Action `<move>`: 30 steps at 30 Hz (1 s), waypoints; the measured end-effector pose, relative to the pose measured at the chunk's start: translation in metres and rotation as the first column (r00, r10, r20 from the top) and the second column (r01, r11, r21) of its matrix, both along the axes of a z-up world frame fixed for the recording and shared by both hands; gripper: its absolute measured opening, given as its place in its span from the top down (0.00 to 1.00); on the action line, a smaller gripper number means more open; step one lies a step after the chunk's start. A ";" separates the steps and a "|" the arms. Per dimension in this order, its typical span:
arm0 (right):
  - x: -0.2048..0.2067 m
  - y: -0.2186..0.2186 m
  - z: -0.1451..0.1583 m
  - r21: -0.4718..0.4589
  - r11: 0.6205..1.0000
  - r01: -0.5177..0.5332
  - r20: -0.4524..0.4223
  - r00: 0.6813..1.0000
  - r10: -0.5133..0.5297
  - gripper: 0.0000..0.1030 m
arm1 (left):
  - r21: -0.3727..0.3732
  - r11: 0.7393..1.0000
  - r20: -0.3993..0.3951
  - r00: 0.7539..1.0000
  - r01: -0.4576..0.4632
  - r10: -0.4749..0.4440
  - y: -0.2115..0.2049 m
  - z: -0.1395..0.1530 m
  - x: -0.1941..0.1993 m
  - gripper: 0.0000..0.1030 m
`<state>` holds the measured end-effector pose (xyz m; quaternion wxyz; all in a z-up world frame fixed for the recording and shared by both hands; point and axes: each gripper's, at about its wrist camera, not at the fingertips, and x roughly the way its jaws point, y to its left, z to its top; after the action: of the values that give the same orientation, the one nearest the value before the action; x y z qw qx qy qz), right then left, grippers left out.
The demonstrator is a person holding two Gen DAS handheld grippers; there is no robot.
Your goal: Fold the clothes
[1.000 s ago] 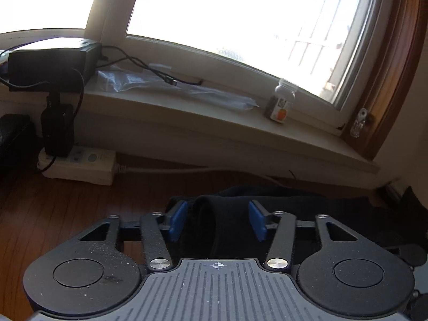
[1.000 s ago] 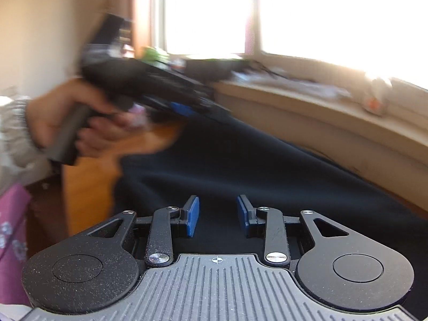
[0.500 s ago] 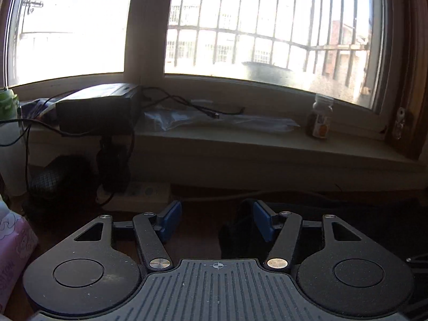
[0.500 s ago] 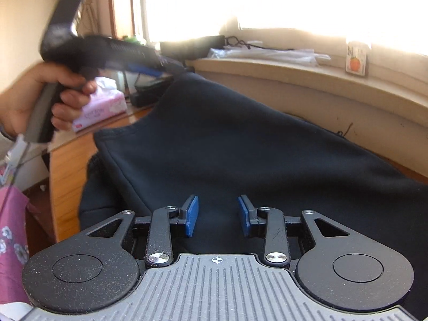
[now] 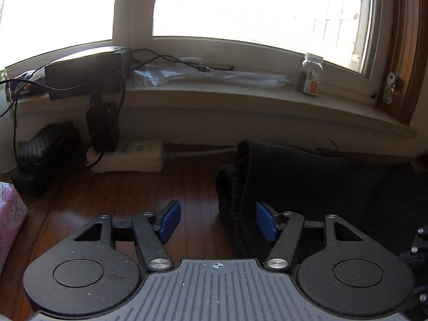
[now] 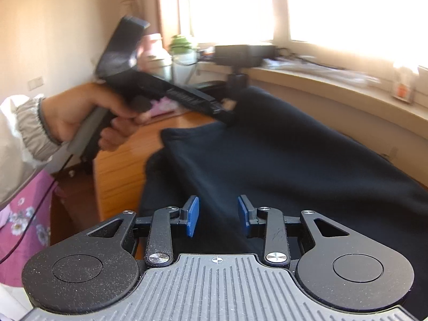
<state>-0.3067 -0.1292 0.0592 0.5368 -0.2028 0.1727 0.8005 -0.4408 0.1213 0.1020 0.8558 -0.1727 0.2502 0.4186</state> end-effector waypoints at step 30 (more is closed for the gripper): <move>0.173 -0.160 0.013 0.034 0.910 0.414 0.051 0.908 -0.416 0.53 | 0.108 0.969 0.082 0.970 0.222 -0.231 -0.032 0.006 0.166 0.26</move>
<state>-0.1336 -0.2897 0.0718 0.7015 -0.1781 0.1877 0.6640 -0.2753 0.0892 0.1076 0.9162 -0.1205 0.2070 0.3213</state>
